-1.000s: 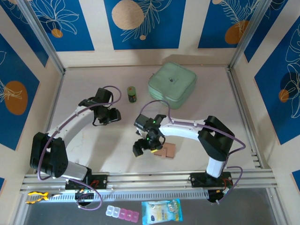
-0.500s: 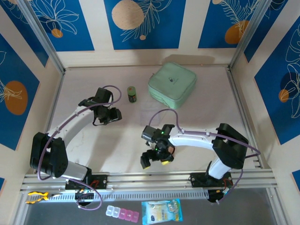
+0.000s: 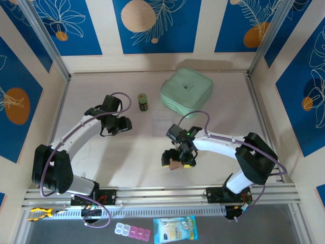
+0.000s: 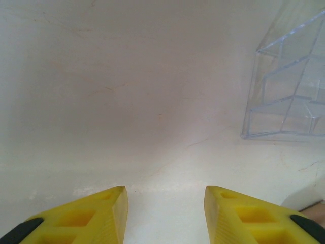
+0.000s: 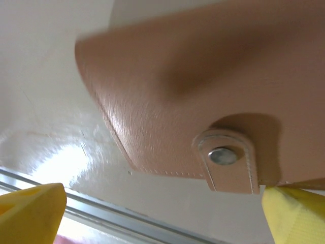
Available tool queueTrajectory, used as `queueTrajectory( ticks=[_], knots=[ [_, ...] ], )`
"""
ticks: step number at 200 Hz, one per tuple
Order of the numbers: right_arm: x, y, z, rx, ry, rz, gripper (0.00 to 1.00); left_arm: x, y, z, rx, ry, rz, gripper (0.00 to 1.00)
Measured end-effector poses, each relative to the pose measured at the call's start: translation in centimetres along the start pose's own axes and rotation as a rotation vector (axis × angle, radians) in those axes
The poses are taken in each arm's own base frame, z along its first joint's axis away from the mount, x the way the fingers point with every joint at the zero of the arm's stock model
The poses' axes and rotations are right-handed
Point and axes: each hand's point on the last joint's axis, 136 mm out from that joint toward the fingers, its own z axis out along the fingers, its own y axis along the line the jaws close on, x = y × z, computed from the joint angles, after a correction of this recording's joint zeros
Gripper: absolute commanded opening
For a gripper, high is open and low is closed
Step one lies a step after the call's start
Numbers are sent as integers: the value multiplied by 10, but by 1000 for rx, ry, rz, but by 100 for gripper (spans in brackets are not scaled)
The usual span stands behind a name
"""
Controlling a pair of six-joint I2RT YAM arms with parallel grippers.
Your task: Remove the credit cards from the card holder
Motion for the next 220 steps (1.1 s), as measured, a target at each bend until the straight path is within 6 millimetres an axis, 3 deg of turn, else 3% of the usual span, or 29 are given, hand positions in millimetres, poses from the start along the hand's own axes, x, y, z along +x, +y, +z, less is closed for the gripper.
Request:
queueTrajectory(
  ticks=[28, 98, 152, 220],
  knots=[
    [-19, -1, -4, -30, -49, 30, 99, 1, 1, 0, 0, 0, 0, 44],
    [-46, 9, 5, 9, -99, 62, 99, 12, 6, 2, 6, 17, -10, 44],
    [-73, 12, 6, 90, -183, 223, 100, 28, 11, 6, 28, 34, -19, 44],
    [-77, 17, 16, 187, -200, 233, 89, 35, 14, 2, 37, 24, -27, 45]
  ],
)
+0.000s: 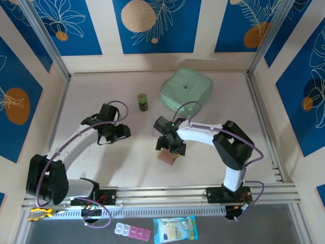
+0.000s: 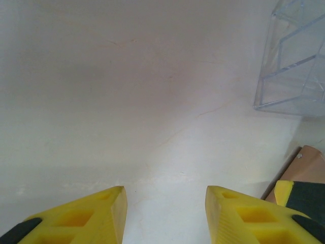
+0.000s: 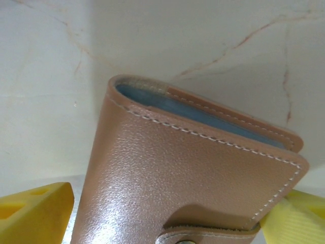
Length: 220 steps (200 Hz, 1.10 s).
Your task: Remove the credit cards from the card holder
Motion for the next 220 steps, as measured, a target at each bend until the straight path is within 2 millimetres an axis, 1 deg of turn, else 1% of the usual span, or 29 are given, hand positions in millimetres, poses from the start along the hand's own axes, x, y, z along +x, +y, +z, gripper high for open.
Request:
queueTrajectory(
  ticks=[29, 54, 90, 106, 126, 144, 156, 171, 200, 220],
  knots=[
    [2, 10, 1, 19, -7, -52, 83, 8, 5, 2, -5, 8, -10, 45],
    [10, 26, 2, 13, -8, -134, 82, 15, 9, 2, -2, 10, -20, 45],
    [27, 48, 4, -15, 19, -295, 83, 30, 14, 2, 18, 22, -50, 45],
    [32, 54, 3, -33, 34, -353, 87, 39, 12, 4, 34, 37, -58, 45],
    [34, 55, 3, -41, 42, -392, 90, 50, 6, 9, 70, 57, -74, 44],
    [35, 55, -1, -51, 40, -406, 90, 63, -4, 14, 112, 78, -83, 43],
    [36, 54, -7, -60, 34, -406, 90, 71, -11, 17, 143, 93, -87, 42],
    [37, 51, -17, -77, 24, -401, 89, 78, -23, 21, 189, 106, -97, 38],
    [42, 40, -39, -109, 8, -356, 79, 89, -43, 31, 277, 129, -113, 29],
    [44, 34, -42, -119, 13, -320, 73, 94, -58, 39, 315, 156, -111, 25]
  ],
)
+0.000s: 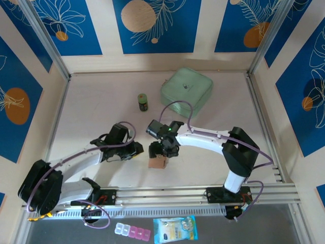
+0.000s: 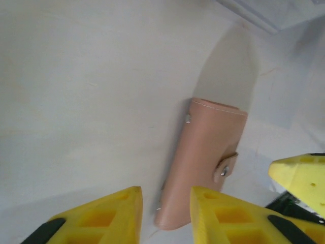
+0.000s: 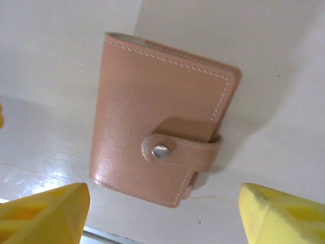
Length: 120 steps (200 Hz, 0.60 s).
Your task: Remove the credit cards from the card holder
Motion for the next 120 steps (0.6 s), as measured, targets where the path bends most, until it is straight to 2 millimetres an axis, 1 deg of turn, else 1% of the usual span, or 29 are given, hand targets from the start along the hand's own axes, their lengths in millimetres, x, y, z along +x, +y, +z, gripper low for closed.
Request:
queueTrajectory(
  ticks=[6, 27, 44, 63, 81, 120],
  knots=[
    [1, -3, 0, 0, 3, 10, 73, 1, -3, 4, 9, 8, 1, 23],
    [6, -12, 6, -3, 18, 42, 67, 7, -10, 17, 29, 41, 3, 16],
    [6, -18, 10, -9, 28, 64, 57, 12, -14, 28, 42, 66, -1, 13],
    [4, -20, 12, -22, 32, 84, 51, 17, -18, 37, 56, 88, 2, 10],
    [0, -18, 12, -35, 25, 96, 45, 24, -17, 44, 49, 109, 3, 8],
    [0, -16, 13, -43, 29, 95, 43, 26, -19, 47, 52, 116, -11, 3]
  ],
)
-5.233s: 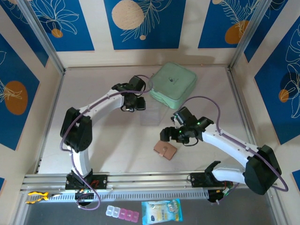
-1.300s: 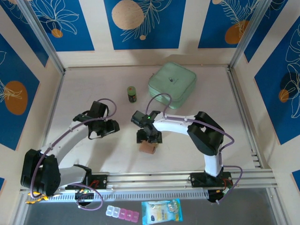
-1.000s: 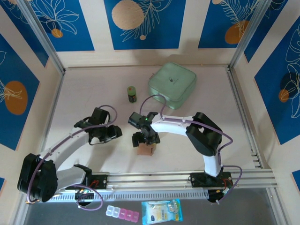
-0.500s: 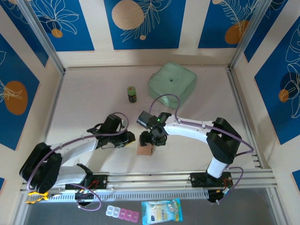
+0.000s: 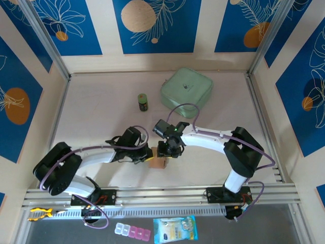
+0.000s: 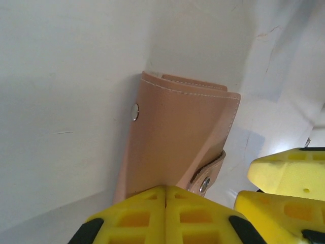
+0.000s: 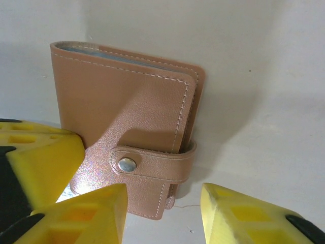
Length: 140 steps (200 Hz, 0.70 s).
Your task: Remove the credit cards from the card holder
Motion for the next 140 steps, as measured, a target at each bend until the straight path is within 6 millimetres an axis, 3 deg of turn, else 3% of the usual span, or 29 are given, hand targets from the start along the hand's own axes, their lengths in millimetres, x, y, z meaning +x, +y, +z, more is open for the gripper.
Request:
queueTrajectory(
  ticks=[81, 140],
  knots=[
    [-5, 19, 13, 21, 35, -16, 39, 1, 4, 3, 50, -22, -49, 0],
    [-2, 16, 18, 58, 64, -13, 39, 4, 5, -3, 75, -36, -79, 0]
  ],
)
